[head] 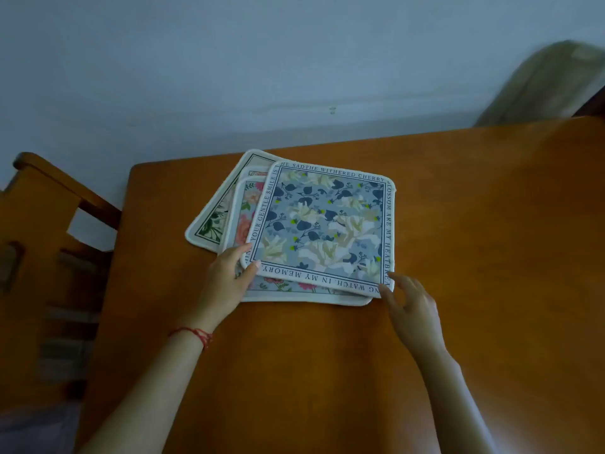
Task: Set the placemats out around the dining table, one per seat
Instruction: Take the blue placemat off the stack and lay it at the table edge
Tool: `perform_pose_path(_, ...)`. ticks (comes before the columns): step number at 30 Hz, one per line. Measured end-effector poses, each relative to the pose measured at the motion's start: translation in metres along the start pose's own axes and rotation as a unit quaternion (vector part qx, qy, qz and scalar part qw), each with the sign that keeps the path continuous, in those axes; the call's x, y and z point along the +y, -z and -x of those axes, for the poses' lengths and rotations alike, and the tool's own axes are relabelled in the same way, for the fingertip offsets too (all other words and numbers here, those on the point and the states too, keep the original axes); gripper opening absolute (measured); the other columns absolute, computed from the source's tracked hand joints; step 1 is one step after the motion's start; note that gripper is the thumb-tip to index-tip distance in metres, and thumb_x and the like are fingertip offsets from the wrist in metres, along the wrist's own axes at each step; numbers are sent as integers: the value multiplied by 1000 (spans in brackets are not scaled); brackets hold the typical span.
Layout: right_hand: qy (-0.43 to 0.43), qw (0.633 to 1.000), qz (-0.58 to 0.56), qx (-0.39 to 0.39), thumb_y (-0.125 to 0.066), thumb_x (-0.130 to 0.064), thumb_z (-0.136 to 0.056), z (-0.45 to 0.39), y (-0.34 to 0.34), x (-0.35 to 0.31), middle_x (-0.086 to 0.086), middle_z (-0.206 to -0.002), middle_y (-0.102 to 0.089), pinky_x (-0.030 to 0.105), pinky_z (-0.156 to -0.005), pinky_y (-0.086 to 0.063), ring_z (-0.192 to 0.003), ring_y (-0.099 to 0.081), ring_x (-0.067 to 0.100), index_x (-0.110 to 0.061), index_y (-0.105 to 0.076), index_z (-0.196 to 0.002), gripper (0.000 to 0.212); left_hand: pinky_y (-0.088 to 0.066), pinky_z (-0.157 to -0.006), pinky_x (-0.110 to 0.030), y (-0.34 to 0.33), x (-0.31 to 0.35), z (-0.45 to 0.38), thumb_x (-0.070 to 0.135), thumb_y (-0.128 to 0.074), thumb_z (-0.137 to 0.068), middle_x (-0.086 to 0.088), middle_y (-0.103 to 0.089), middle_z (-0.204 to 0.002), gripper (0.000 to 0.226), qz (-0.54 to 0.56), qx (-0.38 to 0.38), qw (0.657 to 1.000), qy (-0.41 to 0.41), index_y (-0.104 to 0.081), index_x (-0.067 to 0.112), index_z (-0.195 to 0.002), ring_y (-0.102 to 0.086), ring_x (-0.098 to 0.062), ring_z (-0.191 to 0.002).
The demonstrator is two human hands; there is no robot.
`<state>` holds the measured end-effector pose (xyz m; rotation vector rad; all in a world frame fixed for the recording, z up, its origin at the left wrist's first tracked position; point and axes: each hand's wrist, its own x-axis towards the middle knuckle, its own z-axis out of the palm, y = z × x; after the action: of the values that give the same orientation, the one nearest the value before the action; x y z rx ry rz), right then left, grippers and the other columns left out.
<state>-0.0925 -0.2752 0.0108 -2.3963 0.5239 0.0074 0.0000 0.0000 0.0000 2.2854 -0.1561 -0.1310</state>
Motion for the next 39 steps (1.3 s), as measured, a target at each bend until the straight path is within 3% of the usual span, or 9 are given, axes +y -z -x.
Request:
perform_pose_path(2,-17,1000,-17,19,-52,-34,-91,-11,0,4,6,-126,-55,37,-85,-44,-115,-51,23,-15,-51,-127,41,-52,-68,-10,-1,-3,-11,18,-56,-90,-8,-55,-126,42,31,7,999,20,-49,8,-130,-59,-5,-88)
perform_pose_path(5,-30,999,-17,26,-53,-30,-91,-24,-1,12,8,-125,-55,35,-82,-44,-113,-52,23,-13,-52,-126,39,-49,-88,-25,-3,-4,-24,17,-60,-87,-6,-55,-126,45,38,14,999,36,-50,8,-130,-55,-13,-108)
perform_pose_path(9,-48,999,-11,24,-54,-29,-91,-36,-8,21,7,-124,-55,36,-82,-46,-111,-53,22,-14,-53,-125,37,-40,-76,-8,-8,-1,-35,8,-62,-85,-3,-54,-117,47,71,20,995,73,-49,4,-130,-49,-9,-100)
perform_pose_path(14,-58,997,-43,29,-57,-25,-88,-46,-22,28,7,-117,-59,29,-78,-43,-103,-55,19,-13,-55,-123,37,-40,-91,-28,-13,-7,-43,7,-64,-83,-13,-56,-128,48,98,19,989,109,-50,3,-129,-51,-18,-110)
perform_pose_path(19,-106,988,-105,38,-59,-22,-88,-56,-28,23,5,-121,-59,14,-61,-38,-106,-58,21,-10,-38,-138,55,-41,-91,-31,-13,-7,-55,-1,-67,-79,-17,-54,-129,52,123,29,981,149,-49,-3,-128,-53,-25,-112)
perform_pose_path(21,-138,981,-126,51,-57,-20,-90,-62,-28,22,8,-122,-59,15,-60,-37,-108,-56,22,-6,-32,-140,58,-42,-87,-31,-12,-10,-60,-3,-68,-76,-19,-55,-129,57,141,31,975,171,-47,-4,-129,-54,-27,-110)
perform_pose_path(26,-151,979,-117,74,-58,-20,-89,-77,-33,27,10,-104,-68,19,-52,-41,-79,-59,17,-7,-60,-115,29,-44,-84,-30,-13,-12,-73,-7,-68,-74,-20,-59,-121,54,165,38,965,200,-50,-7,-125,-56,-21,-95)
perform_pose_path(35,-150,976,-134,87,-61,-23,-87,-103,-33,28,3,-92,-67,29,-64,-49,-83,-63,20,-10,-64,-107,25,-46,-83,-30,-14,-4,-100,-10,-64,-76,-20,-61,-117,45,223,70,946,224,-53,-9,-120,-57,-23,-93)
perform_pose_path(39,-147,974,-152,84,-61,-23,-87,-113,-30,27,-2,-87,-62,24,-57,-47,-79,-62,17,-10,-63,-108,26,-48,-69,-26,-18,1,-112,-10,-61,-78,-17,-62,-110,41,229,64,947,219,-55,-8,-118,-58,-21,-80)
